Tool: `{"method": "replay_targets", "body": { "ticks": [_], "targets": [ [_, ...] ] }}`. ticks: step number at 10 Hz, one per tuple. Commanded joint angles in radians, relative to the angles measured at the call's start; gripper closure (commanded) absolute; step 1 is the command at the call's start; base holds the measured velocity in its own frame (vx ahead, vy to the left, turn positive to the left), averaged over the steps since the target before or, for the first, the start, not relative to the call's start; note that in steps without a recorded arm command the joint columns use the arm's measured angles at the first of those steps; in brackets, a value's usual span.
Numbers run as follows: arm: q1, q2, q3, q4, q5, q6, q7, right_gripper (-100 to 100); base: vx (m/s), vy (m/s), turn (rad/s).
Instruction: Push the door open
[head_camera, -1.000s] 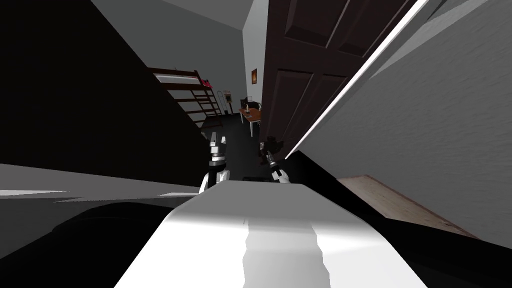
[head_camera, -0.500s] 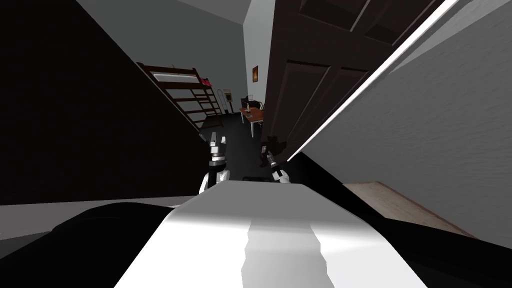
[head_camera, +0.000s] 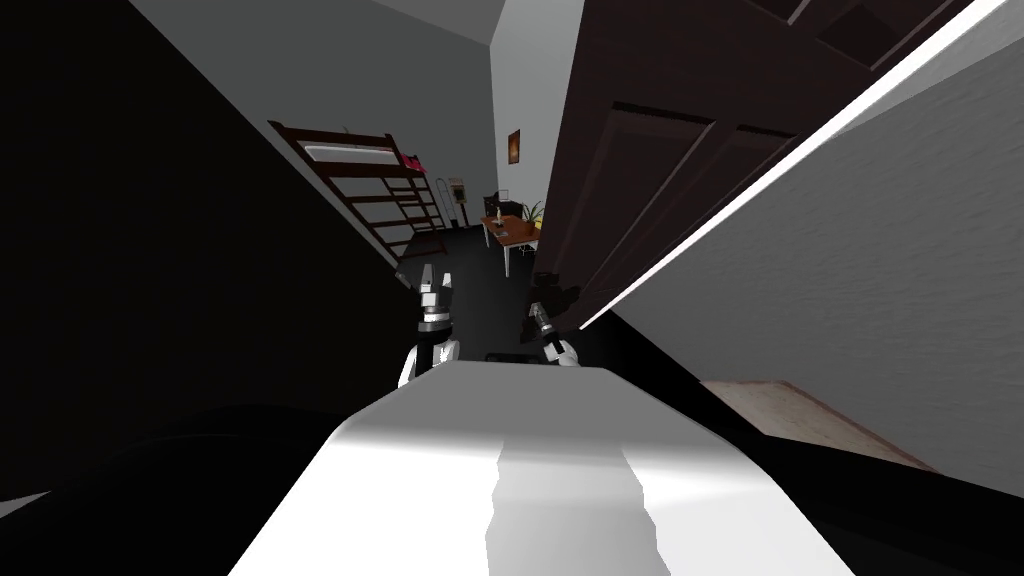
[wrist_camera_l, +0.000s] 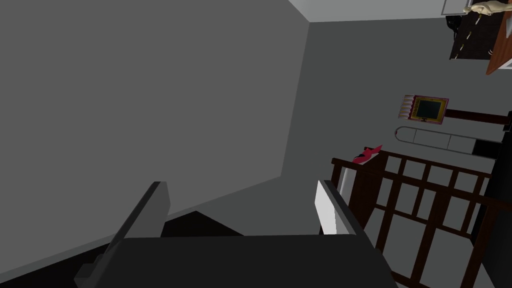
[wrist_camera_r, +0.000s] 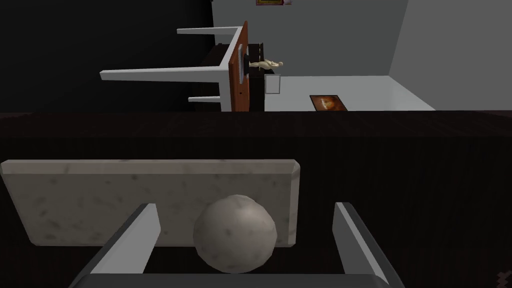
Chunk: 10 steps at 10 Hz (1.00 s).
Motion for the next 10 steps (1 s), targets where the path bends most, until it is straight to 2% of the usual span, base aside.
{"method": "replay_targets", "body": {
  "ticks": [1, 2, 7, 10],
  "targets": [
    [0.0, 0.0, 0.0, 0.0, 0.0, 0.0, 0.0, -100, 0.064, 0.028, -0.014],
    [0.0, 0.0, 0.0, 0.0, 0.0, 0.0, 0.0, 100, -0.015, -0.003, 0.01],
    [0.0, 0.0, 0.0, 0.0, 0.0, 0.0, 0.0, 100, -0.009, -0.005, 0.004],
    [0.001, -0.017, -0.025, 0.002, -0.017, 0.006, 0.013, 100, 0.13, 0.082, -0.036]
  ]
}}
